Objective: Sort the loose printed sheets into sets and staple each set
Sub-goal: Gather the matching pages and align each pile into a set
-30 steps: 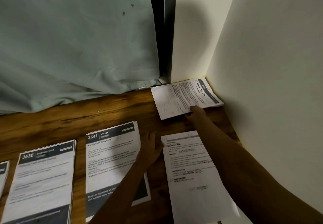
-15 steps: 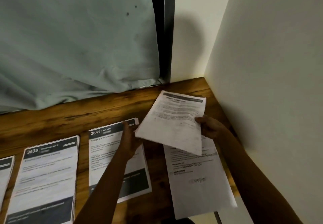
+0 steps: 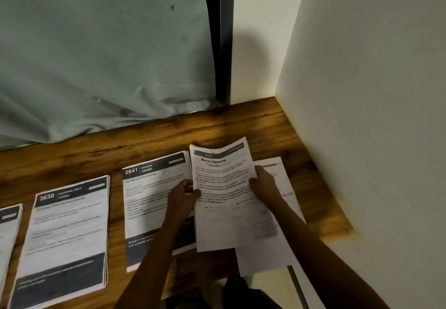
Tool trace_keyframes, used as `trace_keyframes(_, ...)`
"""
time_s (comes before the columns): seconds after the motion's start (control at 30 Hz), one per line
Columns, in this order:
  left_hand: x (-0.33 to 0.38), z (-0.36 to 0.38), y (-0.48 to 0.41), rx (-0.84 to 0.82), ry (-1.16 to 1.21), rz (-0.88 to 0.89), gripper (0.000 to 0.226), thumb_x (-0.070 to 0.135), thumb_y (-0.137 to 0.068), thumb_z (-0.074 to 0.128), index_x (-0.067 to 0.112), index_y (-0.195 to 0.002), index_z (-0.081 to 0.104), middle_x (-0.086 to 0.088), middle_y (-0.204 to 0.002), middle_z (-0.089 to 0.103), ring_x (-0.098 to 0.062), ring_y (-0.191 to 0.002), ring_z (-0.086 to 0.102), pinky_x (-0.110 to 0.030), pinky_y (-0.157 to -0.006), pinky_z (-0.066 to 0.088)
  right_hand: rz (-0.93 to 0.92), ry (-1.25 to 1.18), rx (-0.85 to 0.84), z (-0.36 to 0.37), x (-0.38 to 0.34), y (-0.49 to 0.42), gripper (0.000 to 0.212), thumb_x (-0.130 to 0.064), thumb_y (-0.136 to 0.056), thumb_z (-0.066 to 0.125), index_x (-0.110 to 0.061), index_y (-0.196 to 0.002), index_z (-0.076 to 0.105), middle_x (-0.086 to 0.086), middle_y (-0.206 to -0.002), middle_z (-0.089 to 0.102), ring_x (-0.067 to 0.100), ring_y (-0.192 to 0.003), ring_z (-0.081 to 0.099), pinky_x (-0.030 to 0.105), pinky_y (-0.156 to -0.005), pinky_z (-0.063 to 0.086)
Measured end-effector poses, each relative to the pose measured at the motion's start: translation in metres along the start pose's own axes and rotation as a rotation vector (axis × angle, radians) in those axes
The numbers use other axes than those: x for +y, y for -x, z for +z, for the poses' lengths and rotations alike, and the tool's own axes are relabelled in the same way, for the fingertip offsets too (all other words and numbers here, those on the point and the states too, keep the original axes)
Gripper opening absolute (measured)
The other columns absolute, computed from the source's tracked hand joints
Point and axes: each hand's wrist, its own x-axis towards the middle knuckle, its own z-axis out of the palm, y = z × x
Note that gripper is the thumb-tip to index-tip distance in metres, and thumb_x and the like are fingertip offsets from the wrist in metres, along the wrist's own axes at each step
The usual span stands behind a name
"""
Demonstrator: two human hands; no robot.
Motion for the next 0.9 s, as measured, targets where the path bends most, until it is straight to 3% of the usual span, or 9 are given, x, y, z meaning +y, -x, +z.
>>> trace_keyframes(0.1, -0.005, 0.000, 0.018, 0.040, -0.057, 0.034, 0.014, 0.008, -0.086, 0.064, 0.014, -0.099, 0.060, 0.000, -0.094, 0.064, -0.001, -0.076, 0.057, -0.008, -0.060, 0.043, -0.049, 0.005, 0.112, 0.017, 0.007, 0.011, 0.019, -0.005, -0.094, 0.047, -0.004, -0.108, 0.060, 0.011, -0.108, 0.063, 0.022, -0.099, 0.059, 0.022, -0.081, 0.043)
trace_keyframes(0.17, -0.011, 0.001, 0.029, 0.066, -0.081, 0.033, 0.014, 0.007, -0.086, 0.065, 0.010, -0.099, 0.061, -0.001, -0.094, 0.064, 0.001, -0.073, 0.055, -0.004, -0.057, 0.042, -0.019, -0.036, 0.174, 0.026, 0.015, 0.018, 0.019, -0.007, -0.093, 0.048, -0.008, -0.107, 0.062, 0.008, -0.105, 0.064, 0.021, -0.096, 0.060, 0.027, -0.083, 0.049)
trace_keyframes(0.23, -0.018, 0.004, 0.039, 0.089, -0.096, 0.036, 0.016, 0.006, -0.086, 0.065, 0.005, -0.102, 0.061, -0.004, -0.096, 0.065, -0.004, -0.075, 0.056, -0.004, -0.058, 0.042, 0.016, -0.088, 0.226, 0.034, 0.024, 0.026, 0.022, -0.009, -0.092, 0.052, -0.011, -0.112, 0.061, 0.005, -0.109, 0.064, 0.021, -0.100, 0.060, 0.035, -0.088, 0.052)
trace_keyframes(0.33, -0.028, 0.008, 0.051, 0.122, -0.085, 0.031, 0.022, 0.006, -0.087, 0.064, 0.002, -0.107, 0.058, -0.010, -0.103, 0.066, -0.014, -0.085, 0.061, -0.013, -0.068, 0.046, 0.053, -0.152, 0.268, 0.042, 0.033, 0.036, 0.020, -0.011, -0.091, 0.054, -0.014, -0.111, 0.059, 0.002, -0.108, 0.064, 0.018, -0.098, 0.060, 0.033, -0.086, 0.052)
trace_keyframes(0.53, -0.041, 0.019, 0.059, 0.150, -0.125, 0.081, 0.025, 0.005, -0.088, 0.061, 0.002, -0.113, 0.058, -0.013, -0.110, 0.065, -0.023, -0.099, 0.063, -0.025, -0.081, 0.049, 0.037, -0.055, 0.226, 0.049, 0.050, 0.041, 0.030, -0.014, -0.091, 0.050, -0.012, -0.120, 0.059, 0.005, -0.113, 0.062, 0.023, -0.108, 0.055, 0.046, -0.096, 0.049)
trace_keyframes(0.67, -0.046, 0.023, 0.061, 0.190, -0.150, 0.088, 0.029, 0.005, -0.088, 0.059, 0.006, -0.117, 0.057, -0.011, -0.114, 0.063, -0.025, -0.105, 0.060, -0.034, -0.090, 0.051, 0.032, 0.011, 0.198, 0.045, 0.051, 0.043, 0.042, -0.011, -0.094, 0.051, -0.007, -0.135, 0.048, 0.012, -0.126, 0.054, 0.027, -0.119, 0.048, 0.041, -0.105, 0.041)
trace_keyframes(0.9, -0.044, 0.028, 0.064, 0.209, -0.184, 0.060, 0.035, 0.006, -0.088, 0.059, 0.007, -0.123, 0.054, -0.011, -0.114, 0.060, -0.022, -0.105, 0.057, -0.021, -0.082, 0.042, 0.015, 0.054, 0.227, 0.046, 0.055, 0.041, 0.042, -0.010, -0.091, 0.055, -0.009, -0.132, 0.051, 0.012, -0.122, 0.053, 0.028, -0.118, 0.046, 0.039, -0.102, 0.040)
